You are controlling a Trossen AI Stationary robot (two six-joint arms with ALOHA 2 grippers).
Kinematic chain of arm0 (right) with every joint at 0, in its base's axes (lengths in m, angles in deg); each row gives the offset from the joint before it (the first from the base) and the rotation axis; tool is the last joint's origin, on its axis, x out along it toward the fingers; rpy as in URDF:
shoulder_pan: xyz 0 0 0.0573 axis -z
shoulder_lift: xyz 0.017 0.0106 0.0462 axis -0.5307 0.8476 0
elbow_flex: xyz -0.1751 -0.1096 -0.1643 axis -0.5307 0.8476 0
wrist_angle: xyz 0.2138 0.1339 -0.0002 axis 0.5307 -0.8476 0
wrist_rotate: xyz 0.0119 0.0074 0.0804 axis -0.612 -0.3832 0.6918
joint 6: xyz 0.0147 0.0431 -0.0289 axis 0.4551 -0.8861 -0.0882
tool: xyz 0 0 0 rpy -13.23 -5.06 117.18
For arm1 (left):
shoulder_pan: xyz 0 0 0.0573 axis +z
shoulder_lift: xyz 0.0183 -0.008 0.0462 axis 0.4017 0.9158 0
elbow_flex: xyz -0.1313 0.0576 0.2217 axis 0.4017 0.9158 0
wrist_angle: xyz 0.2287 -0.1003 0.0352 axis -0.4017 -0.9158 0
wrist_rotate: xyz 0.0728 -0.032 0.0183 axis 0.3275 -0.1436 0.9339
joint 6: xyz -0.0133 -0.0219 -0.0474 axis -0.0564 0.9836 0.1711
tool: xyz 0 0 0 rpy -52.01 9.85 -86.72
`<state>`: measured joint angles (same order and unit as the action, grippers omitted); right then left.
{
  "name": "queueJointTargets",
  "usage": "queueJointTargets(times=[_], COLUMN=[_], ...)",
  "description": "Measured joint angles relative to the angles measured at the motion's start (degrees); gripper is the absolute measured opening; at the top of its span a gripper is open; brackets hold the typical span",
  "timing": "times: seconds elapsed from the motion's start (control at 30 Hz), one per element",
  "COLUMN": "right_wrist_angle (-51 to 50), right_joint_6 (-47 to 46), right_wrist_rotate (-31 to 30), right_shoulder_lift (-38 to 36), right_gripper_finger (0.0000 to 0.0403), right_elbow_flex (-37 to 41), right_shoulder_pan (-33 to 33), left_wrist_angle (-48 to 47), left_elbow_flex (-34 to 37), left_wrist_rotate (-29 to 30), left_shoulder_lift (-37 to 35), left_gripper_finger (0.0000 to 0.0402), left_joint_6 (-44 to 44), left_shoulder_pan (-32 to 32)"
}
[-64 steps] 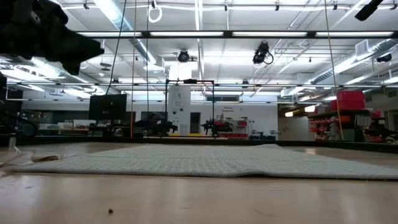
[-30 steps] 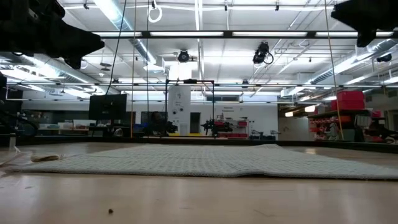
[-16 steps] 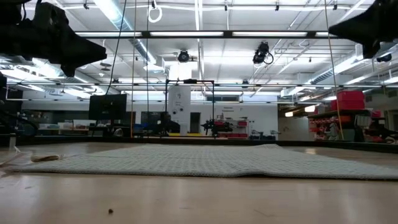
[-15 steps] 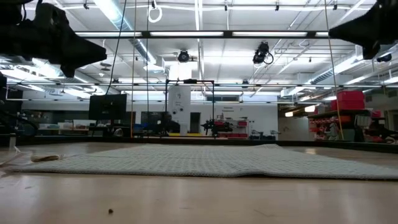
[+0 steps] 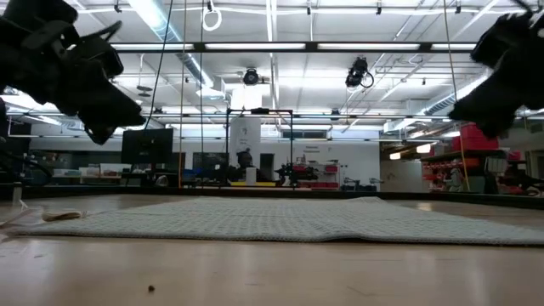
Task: Fold microfiber towels
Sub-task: Fold the gray towel
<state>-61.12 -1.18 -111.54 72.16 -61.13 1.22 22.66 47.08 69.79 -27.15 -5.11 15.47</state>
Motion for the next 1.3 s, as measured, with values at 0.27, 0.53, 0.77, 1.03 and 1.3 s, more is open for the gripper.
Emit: queueJointTargets(times=[0.27,0.53,0.77,1.03,1.3], right_wrist_angle=[22.38,2.16,-23.68,-30.57,-30.46], right_joint_6=[0.34,2.74,0.15,-8.82,-11.44], right_wrist_rotate=[23.85,27.11,19.68,12.59,14.07], right_shoulder_lift=[30.6,56.78,67.97,69.34,69.34], right_gripper_finger=[0.0174,0.0208,0.0199,0.0222,0.0218], right_elbow_flex=[-5.87,-32.18,-51.28,-54.32,-51.4], right_shoulder_pan=[5.48,-3.64,-10.37,-14.11,-14.46], left_wrist_angle=[11.57,2.72,-5.12,-2.73,-1.02], left_elbow_flex=[-6.16,-23.9,-33.48,-34.0,-34.0], left_wrist_rotate=[-12.87,-9.45,-3.65,-0.04,4.58], left_shoulder_lift=[24.85,43.84,53.65,60.87,63.24], left_gripper_finger=[0.0114,0.0114,0.0135,0.0184,0.0221], left_joint_6=[4.72,4.45,8.0,13.1,11.59], left_shoulder_pan=[-8.36,-20.72,-28.62,-31.38,-31.31])
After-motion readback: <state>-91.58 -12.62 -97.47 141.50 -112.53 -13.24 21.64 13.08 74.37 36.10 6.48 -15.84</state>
